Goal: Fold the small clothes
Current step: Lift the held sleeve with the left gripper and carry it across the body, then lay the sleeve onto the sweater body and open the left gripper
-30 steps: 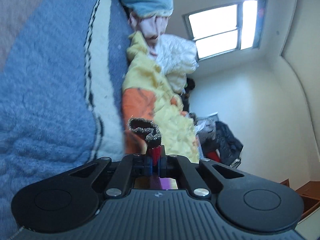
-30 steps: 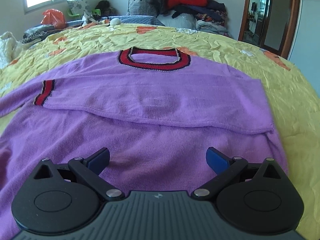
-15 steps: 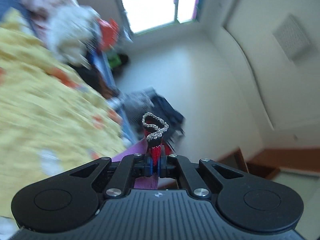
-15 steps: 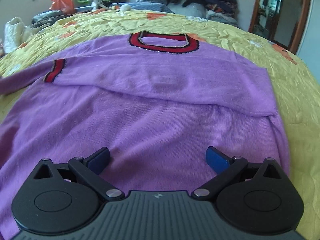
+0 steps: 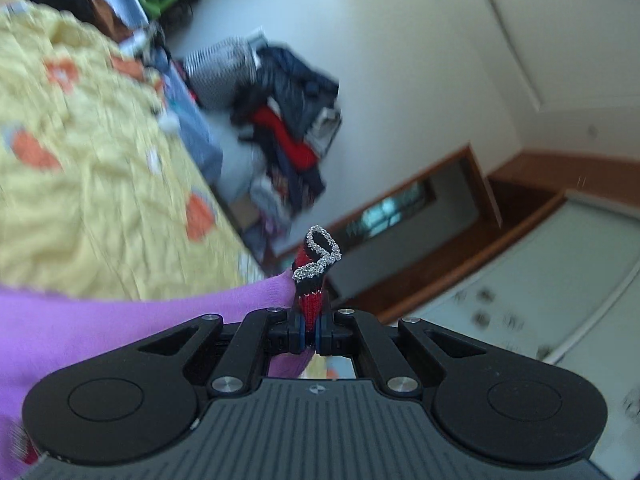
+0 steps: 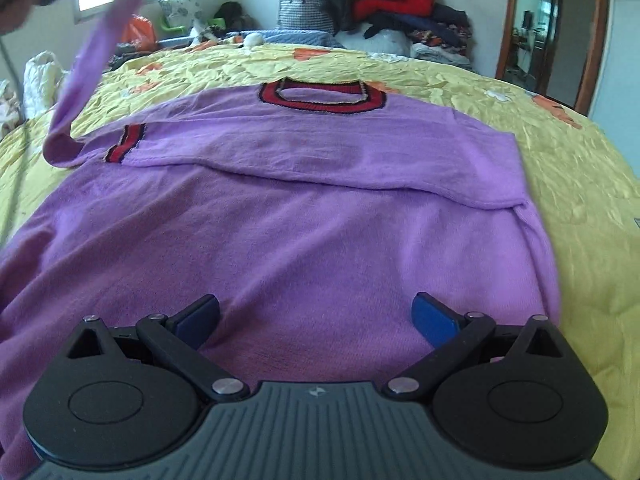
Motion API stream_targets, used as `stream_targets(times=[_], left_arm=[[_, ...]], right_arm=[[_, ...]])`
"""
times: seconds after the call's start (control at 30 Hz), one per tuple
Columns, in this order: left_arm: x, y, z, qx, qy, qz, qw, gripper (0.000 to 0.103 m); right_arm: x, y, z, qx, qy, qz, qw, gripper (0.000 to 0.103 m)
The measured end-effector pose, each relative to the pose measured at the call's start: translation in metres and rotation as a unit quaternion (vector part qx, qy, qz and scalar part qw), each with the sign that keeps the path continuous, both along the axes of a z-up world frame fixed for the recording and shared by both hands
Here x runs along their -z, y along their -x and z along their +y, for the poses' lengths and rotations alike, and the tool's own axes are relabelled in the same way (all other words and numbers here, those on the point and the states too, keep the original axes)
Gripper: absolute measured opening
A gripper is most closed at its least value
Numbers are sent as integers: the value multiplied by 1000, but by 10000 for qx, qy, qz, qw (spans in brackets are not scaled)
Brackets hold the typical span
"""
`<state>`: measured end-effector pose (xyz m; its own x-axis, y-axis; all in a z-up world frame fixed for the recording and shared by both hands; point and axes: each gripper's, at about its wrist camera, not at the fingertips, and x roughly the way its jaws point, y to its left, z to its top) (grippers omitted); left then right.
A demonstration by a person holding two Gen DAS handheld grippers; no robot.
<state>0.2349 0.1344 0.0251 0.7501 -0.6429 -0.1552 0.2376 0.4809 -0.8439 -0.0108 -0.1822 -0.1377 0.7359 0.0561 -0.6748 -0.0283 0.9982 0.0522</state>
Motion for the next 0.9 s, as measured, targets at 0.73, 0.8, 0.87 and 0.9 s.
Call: stream_targets(times=[0.73, 0.8, 0.87, 0.9], left_arm=[[109, -22, -243, 1934, -1380, 849, 9676, 3], [109, -18, -255, 2110, -1536, 836, 9617, 3], [112, -16, -267, 2203, -1757, 876, 9555, 3], [114, -15, -272, 2265, -1846, 885, 9523, 3]], right_arm=[[-13, 17, -56, 1005, -712, -7, 9924, 103], [-15, 19, -60, 1076, -829, -76, 9907, 103], [-16, 20, -64, 1098, -978, -70, 9891, 103], [-16, 20, -67, 1123, -1037, -98, 9882, 103]])
